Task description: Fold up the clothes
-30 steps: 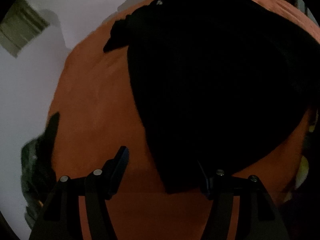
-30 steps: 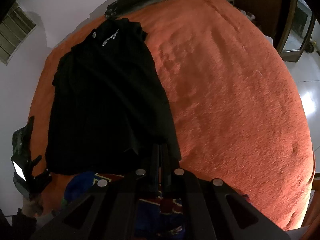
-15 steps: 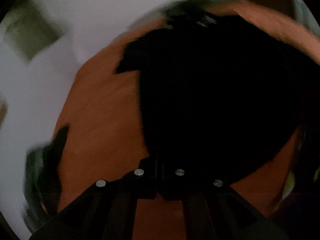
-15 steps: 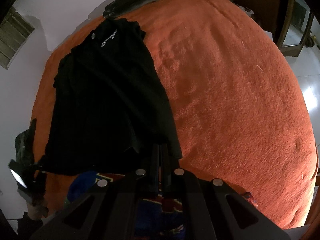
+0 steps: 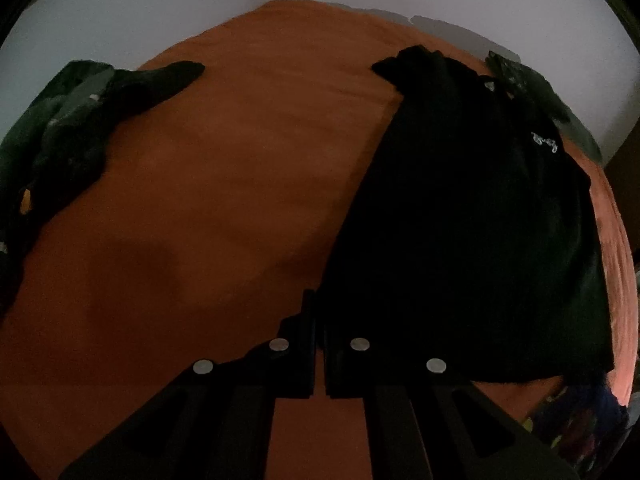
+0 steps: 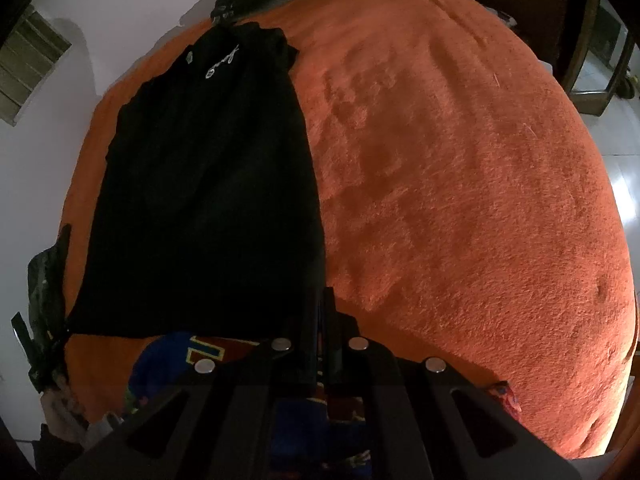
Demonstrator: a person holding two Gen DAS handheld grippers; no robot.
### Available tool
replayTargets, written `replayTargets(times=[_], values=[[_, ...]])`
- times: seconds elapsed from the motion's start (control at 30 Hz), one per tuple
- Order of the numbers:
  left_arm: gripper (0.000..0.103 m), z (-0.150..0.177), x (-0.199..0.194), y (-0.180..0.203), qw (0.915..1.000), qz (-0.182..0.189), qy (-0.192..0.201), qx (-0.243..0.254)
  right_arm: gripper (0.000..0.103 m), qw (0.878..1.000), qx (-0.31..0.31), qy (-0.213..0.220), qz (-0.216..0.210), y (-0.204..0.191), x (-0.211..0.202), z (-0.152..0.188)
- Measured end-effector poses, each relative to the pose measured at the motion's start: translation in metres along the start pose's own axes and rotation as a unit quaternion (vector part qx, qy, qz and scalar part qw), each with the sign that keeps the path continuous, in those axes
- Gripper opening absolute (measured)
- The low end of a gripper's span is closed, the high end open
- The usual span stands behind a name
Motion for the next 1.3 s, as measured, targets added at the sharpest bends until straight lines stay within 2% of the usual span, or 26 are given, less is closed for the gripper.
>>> replayTargets(times=[0.1, 0.17, 0.27, 0.3, 0.33, 0.37, 0.43, 0.5, 0.53, 0.6, 0.67, 0.7, 0.73, 0.8, 0.83, 0.9, 1.0, 1.1, 1.23, 1.3], values=[[0.003, 0.004, -0.001, -0.003, 1.0, 0.005, -0.001, -0.005, 0.002, 1.0, -0.003, -0.016, 0.004, 0.001, 0.011, 0.002], [0.003, 0.001, -0.003, -0.005, 0.9998, 0.014, 0.0, -0.015, 0.007, 0.999, -0.005, -0.035, 0.006, 0.001, 0.022, 0.006], [0.003, -0.006, -0.005, -0.003, 0.9995, 0.023, 0.006, -0.02, 0.039, 0.997, -0.025, -0.065, 0.016, -0.006, 0.038, 0.015], [0.003, -0.007, -0.006, -0.003, 0.9994, 0.026, 0.008, -0.021, 0.06, 0.997, -0.039, -0.068, 0.026, -0.011, 0.042, 0.018], [0.003, -0.009, -0.007, -0.002, 0.9993, 0.03, 0.01, -0.022, 0.071, 0.996, -0.054, -0.069, 0.036, -0.016, 0.046, 0.02], [0.003, -0.009, -0.008, -0.002, 0.9991, 0.033, 0.014, -0.024, 0.072, 0.994, -0.074, -0.063, 0.051, -0.021, 0.047, 0.02], [0.003, -0.011, -0.011, -0.003, 0.9986, 0.038, 0.021, -0.03, 0.072, 0.985, -0.124, -0.052, 0.104, -0.029, 0.052, 0.019], [0.003, -0.014, -0.016, -0.005, 0.9977, 0.046, 0.027, -0.041, 0.072, 0.966, -0.184, -0.052, 0.173, -0.036, 0.06, 0.02], [0.003, -0.014, -0.017, -0.006, 0.9972, 0.051, 0.026, -0.047, 0.072, 0.958, -0.206, -0.054, 0.193, -0.039, 0.065, 0.02], [0.003, -0.015, -0.018, -0.009, 0.9958, 0.065, 0.019, -0.061, 0.072, 0.959, -0.212, -0.066, 0.174, -0.042, 0.073, 0.024], [0.003, -0.012, -0.017, -0.01, 0.9939, 0.083, 0.008, -0.072, 0.067, 0.966, -0.197, -0.064, 0.154, -0.041, 0.078, 0.022], [0.003, -0.011, -0.017, -0.01, 0.9931, 0.09, 0.006, -0.075, 0.054, 0.969, -0.188, -0.061, 0.148, -0.039, 0.081, 0.02], [0.003, -0.011, -0.018, -0.009, 0.9923, 0.096, 0.005, -0.078, 0.046, 0.972, -0.176, -0.066, 0.14, -0.037, 0.084, 0.017], [0.003, -0.011, -0.02, -0.009, 0.9922, 0.099, 0.006, -0.076, 0.009, 0.978, -0.152, -0.073, 0.122, -0.032, 0.088, 0.013], [0.003, -0.011, -0.021, -0.009, 0.9921, 0.1, 0.007, -0.076, 0.005, 0.983, -0.134, -0.071, 0.104, -0.03, 0.086, 0.011], [0.003, -0.013, -0.025, -0.01, 0.9913, 0.105, 0.011, -0.08, 0.005, 0.989, -0.106, -0.054, 0.083, -0.026, 0.076, 0.008], [0.003, -0.018, -0.034, -0.011, 0.9875, 0.127, 0.017, -0.092, 0.005, 0.997, -0.064, -0.005, 0.033, -0.022, 0.038, 0.002], [0.003, -0.024, -0.052, -0.008, 0.9842, 0.147, 0.041, -0.09, 0.004, 0.998, -0.031, 0.044, -0.028, -0.025, -0.009, -0.005], [0.003, -0.021, -0.082, -0.005, 0.9836, 0.148, 0.066, -0.079, 0.004, 0.994, -0.032, 0.097, -0.029, -0.027, -0.058, -0.009], [0.003, -0.01, -0.087, -0.008, 0.9858, 0.138, 0.059, -0.074, 0.004, 0.997, -0.029, 0.069, -0.024, -0.025, -0.053, -0.003]])
Point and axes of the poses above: each gripper's, at about its wrist camera, not at the fingertips, and x roughly the way its jaws point, y to its right, z to its underside, the point moved 6 cm from there along x, roughly the way its jaws point, and after that the axes turned 4 degrees about -y, right-handed, at the moved point
